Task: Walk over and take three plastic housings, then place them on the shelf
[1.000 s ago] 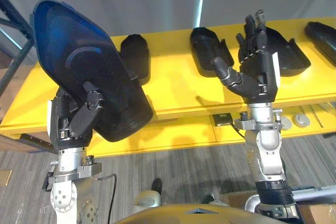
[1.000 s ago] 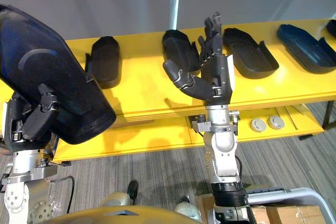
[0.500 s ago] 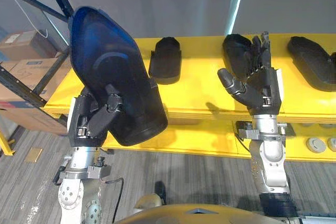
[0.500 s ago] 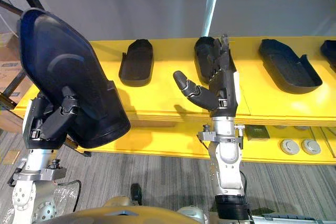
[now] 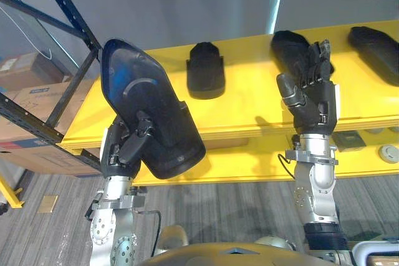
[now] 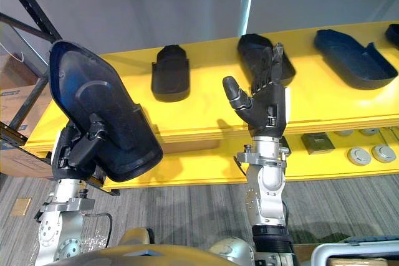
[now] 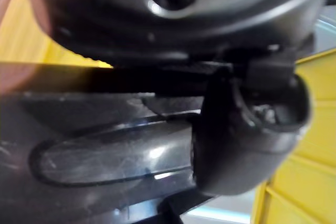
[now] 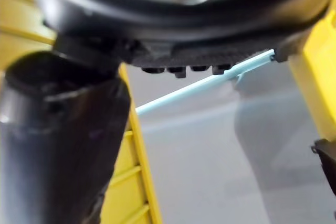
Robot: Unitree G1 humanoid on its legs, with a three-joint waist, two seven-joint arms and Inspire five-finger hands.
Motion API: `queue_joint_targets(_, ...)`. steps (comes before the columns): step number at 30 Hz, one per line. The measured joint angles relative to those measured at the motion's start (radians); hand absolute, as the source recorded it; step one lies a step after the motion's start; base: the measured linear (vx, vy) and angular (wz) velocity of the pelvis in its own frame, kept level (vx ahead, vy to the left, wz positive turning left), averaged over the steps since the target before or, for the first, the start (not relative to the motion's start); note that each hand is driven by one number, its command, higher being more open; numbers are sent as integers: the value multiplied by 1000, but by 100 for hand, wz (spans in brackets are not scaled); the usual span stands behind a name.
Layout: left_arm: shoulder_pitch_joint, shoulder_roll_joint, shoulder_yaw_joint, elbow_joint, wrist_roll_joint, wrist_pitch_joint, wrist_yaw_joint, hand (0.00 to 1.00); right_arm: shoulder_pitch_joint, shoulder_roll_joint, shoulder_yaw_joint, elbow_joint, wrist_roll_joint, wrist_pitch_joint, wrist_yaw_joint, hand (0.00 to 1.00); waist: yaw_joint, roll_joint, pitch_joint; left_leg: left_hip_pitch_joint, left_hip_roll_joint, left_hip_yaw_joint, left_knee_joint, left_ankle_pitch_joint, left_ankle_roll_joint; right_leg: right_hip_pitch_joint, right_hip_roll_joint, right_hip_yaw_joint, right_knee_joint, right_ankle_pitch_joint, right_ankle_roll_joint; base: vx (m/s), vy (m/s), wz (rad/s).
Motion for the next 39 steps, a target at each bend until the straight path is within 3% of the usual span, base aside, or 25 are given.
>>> queue_joint_targets(1,-1,6,5,2,0,4,4,0,8,11,10,12,-4,1,0,100,1,-13,-1,-3,-16,1,6,-8,8,3,-6,0,-13,46,-10,22,480,23)
queue_joint_targets(2,-3,15,14,3,0,24,4,0,31,28,24,17,-5,2,3,100,12,-18,-1,-6,-22,-8,12,-17,23,3,-10,-4,-10,141,-18,23,364,21)
queue_joint_targets(3,-2,28,25,2,1,39,-6,0,40,46,28,17,-10,2,1,100,23,-18,-1,7,-26,-10,3,-21,38,-3,-11,-5,-2,224,-53,28,361,14)
queue_joint_targets(5,-1,47,52,2,4,47,-21,0,23,51,44,17,-34,2,-10,100,48,-18,-2,49,-27,26,-53,-12,67,-31,-8,-29,14,280,-130,35,248,-18)
queue_joint_targets(6,-7,57,74,1,3,47,-20,0,18,51,52,5,-53,2,-12,100,42,-15,-2,60,-20,24,-87,6,83,-50,38,-24,94,163,-90,40,134,-5)
queue_joint_targets(7,-9,63,87,-1,3,47,-21,0,21,48,59,-8,-53,2,-12,100,34,-18,-4,61,-18,13,-100,13,85,-55,80,-22,114,101,-81,47,57,24)
queue_joint_targets(8,-9,74,104,-9,-2,45,-21,0,29,45,62,-45,-53,2,-13,100,29,-23,-8,58,-17,4,-122,25,86,-52,152,-29,103,2,-80,33,44,18)
queue_joint_targets(9,-9,74,110,-10,-7,45,-20,0,30,42,56,-79,-63,2,-19,100,29,-25,-9,54,-19,4,-132,32,84,-34,207,-33,41,-33,-95,21,37,7)
queue_joint_targets(12,-9,73,90,-15,2,45,-12,0,31,29,40,-110,-99,1,-39,100,22,-36,-19,27,-40,5,-132,40,80,9,236,-29,-99,-15,-71,-7,-3,5)
queue_joint_targets(13,-8,69,62,-20,6,45,-7,0,37,26,23,-110,-100,2,-42,100,22,-24,-13,25,-36,1,-139,47,75,13,244,-32,-116,-8,-60,-16,-45,15)
queue_joint_targets(17,-2,35,25,-37,47,45,10,0,76,22,-28,-104,-171,18,-107,100,11,9,-27,53,-28,-10,-226,95,62,22,260,-53,-122,-12,-69,-11,-58,12)
queue_joint_targets(22,1,37,67,-96,144,45,77,0,121,5,-74,-93,-363,43,-289,100,-1,14,-30,101,-26,9,-324,143,59,17,269,-42,-125,-13,-70,-6,-24,-7)
queue_joint_targets(24,4,39,139,-96,202,53,104,0,176,8,-101,-82,-403,70,-344,100,-3,15,-32,115,-27,32,-345,148,59,8,269,-23,-125,-13,-70,8,8,-21)
queue_joint_targets(29,7,94,345,-91,224,88,133,0,335,23,-238,48,-406,124,-337,100,-19,28,-38,146,-29,68,-373,153,58,-1,269,8,-129,-13,-69,31,5,-19)
queue_joint_targets(32,-1,152,453,-79,106,116,104,0,386,25,-353,240,-444,152,-322,100,-32,44,-42,164,-30,91,-382,152,58,2,270,29,-130,-13,-69,16,9,-18)
queue_joint_targets(35,-32,232,472,-22,18,154,57,0,406,2,-432,425,-440,175,-282,100,-37,66,-56,165,-30,92,-383,152,58,3,270,30,-130,-13,-69,-30,3,-4)
queue_joint_targets(39,-94,295,460,109,-84,240,-25,0,429,-25,-416,560,-440,209,-213,100,-59,86,-69,166,-28,95,-386,154,61,3,273,33,-130,-15,-71,-59,0,-3)
